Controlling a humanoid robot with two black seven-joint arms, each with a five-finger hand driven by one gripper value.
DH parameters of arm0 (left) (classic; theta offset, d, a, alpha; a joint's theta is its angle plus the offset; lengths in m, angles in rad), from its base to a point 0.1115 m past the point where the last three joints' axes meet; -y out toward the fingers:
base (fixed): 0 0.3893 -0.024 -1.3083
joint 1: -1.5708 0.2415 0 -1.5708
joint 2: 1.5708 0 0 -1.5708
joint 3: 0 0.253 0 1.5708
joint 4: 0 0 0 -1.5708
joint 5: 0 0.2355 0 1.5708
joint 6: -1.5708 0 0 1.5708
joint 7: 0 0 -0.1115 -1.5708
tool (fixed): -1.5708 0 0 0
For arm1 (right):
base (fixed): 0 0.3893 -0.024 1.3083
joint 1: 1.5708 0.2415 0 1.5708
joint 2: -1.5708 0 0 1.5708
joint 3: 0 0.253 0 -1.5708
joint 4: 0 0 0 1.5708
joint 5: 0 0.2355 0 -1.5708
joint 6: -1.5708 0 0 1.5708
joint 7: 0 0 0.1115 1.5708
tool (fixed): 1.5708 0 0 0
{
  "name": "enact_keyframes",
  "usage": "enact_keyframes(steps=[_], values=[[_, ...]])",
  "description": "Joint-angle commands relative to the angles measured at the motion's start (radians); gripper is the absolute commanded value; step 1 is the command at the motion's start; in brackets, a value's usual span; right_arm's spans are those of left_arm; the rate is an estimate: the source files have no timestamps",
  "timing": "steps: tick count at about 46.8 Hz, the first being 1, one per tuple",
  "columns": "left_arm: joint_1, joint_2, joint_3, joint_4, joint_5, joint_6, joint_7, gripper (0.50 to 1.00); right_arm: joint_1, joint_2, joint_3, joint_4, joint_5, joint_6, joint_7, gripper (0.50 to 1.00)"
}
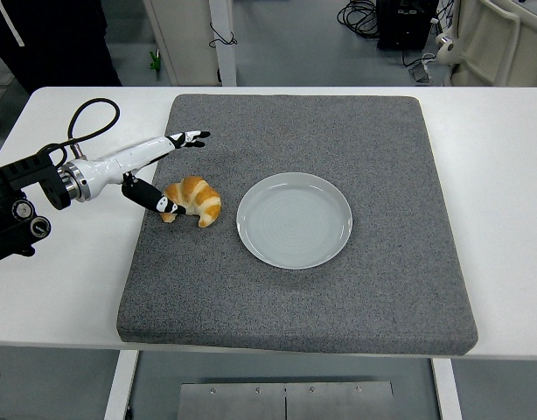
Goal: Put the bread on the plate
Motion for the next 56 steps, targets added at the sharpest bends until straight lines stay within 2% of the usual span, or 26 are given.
enact_keyframes(steps=[1,12,26,31,45,52,56], values=[[-0.008,-0.001,0.027,0.001,0.000,0.000,0.003,0.969,0.001,0.000,0.000,0.000,0.000,0.000,0.000,1.000],[-0.006,-0.005,0.031,0.022,0.052,0.009,0.005,0.969,-0.001,0.000,0.000,0.000,0.000,0.000,0.000,1.000],[0.003,-0.063,0.033,0.083,0.064,0.050,0.014,0.955,0.001,0.000,0.000,0.000,0.000,0.000,0.000,1.000],[0.003,-0.067,0.033,0.091,0.066,0.055,0.014,0.913,-0.001,0.000,0.000,0.000,0.000,0.000,0.000,1.000],[0.004,-0.110,0.034,0.146,0.081,0.061,0.013,0.731,-0.001,0.000,0.000,0.000,0.000,0.000,0.000,1.000],[0.006,-0.116,0.037,0.148,0.092,0.061,0.013,0.722,0.001,0.000,0.000,0.000,0.000,0.000,0.000,1.000],[0.004,-0.118,0.042,0.148,0.092,0.060,0.013,0.687,0.001,0.000,0.000,0.000,0.000,0.000,0.000,1.000]])
